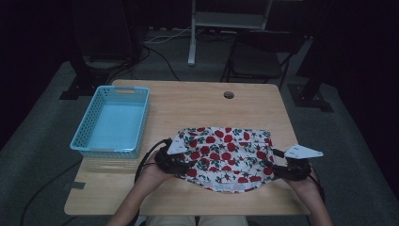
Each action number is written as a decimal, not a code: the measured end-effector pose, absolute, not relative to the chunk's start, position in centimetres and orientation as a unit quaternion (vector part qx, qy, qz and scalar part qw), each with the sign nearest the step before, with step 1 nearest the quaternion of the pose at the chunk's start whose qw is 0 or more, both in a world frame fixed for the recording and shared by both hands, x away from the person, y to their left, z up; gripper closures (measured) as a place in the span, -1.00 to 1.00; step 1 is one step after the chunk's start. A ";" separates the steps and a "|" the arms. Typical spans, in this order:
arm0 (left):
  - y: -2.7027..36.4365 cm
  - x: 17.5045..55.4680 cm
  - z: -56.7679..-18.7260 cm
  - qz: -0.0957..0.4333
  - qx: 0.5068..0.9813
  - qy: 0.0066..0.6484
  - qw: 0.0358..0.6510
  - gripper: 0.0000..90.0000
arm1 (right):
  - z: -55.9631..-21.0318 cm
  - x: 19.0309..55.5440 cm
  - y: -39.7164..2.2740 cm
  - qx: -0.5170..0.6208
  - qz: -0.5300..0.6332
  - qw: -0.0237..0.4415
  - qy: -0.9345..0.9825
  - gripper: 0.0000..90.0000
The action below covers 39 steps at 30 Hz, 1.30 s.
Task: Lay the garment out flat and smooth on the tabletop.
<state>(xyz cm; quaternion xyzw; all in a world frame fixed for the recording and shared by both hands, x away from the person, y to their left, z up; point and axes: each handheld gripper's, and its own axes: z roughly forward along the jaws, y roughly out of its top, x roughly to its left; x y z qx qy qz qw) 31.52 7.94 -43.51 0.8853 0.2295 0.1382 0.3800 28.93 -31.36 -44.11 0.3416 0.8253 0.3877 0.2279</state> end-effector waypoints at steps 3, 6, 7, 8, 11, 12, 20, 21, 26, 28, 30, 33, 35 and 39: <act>6.6 31.9 -44.4 0.127 0.901 0.216 0.353 -0.05 | -45.1 29.8 -30.3 0.321 0.362 0.227 0.845 -0.07; 5.9 32.6 -45.5 0.111 0.913 0.220 0.326 0.02 | -45.8 30.7 -29.9 0.315 0.344 0.225 0.856 -0.05; 5.8 33.0 -46.0 0.110 0.915 0.222 0.318 0.02 | -46.5 31.3 -29.7 0.308 0.330 0.218 0.865 -0.03; 5.8 33.2 -46.3 0.106 0.916 0.223 0.316 0.14 | -46.9 31.8 -29.5 0.305 0.317 0.218 0.871 0.04; 6.2 33.8 -47.0 0.097 0.913 0.225 0.327 0.35 | -47.4 32.5 -29.5 0.300 0.305 0.214 0.878 0.20; 6.4 34.0 -47.1 0.093 0.909 0.232 0.333 0.49 | -47.5 32.7 -29.5 0.293 0.308 0.207 0.881 0.31; 7.5 34.0 -47.3 0.059 0.901 0.238 0.358 1.00 | -47.1 32.2 -28.8 0.280 0.290 0.176 0.898 0.98; 7.5 34.0 -47.3 0.059 0.901 0.238 0.358 1.00 | -47.1 32.2 -28.8 0.280 0.290 0.176 0.898 0.98; 7.2 31.5 -44.3 0.053 0.914 0.178 0.361 1.00 | -44.4 30.2 -28.6 0.232 0.315 0.142 0.909 0.99; 7.5 30.8 -42.8 0.063 0.910 0.164 0.376 1.00 | -42.9 29.5 -28.7 0.216 0.348 0.120 0.905 0.99; 8.0 30.7 -41.6 0.067 0.896 0.173 0.403 1.00 | -41.5 28.9 -28.9 0.203 0.386 0.106 0.894 0.99; 8.8 31.9 -41.2 0.087 0.882 0.210 0.413 1.00 | -40.2 29.5 -29.7 0.228 0.434 0.098 0.866 0.99; 9.2 33.2 -41.7 0.078 0.870 0.245 0.422 1.00 | -40.1 30.7 -30.4 0.270 0.448 0.090 0.847 0.99; 9.5 35.7 -43.7 0.056 0.862 0.297 0.408 1.00 | -41.8 34.1 -32.0 0.386 0.442 0.057 0.807 0.99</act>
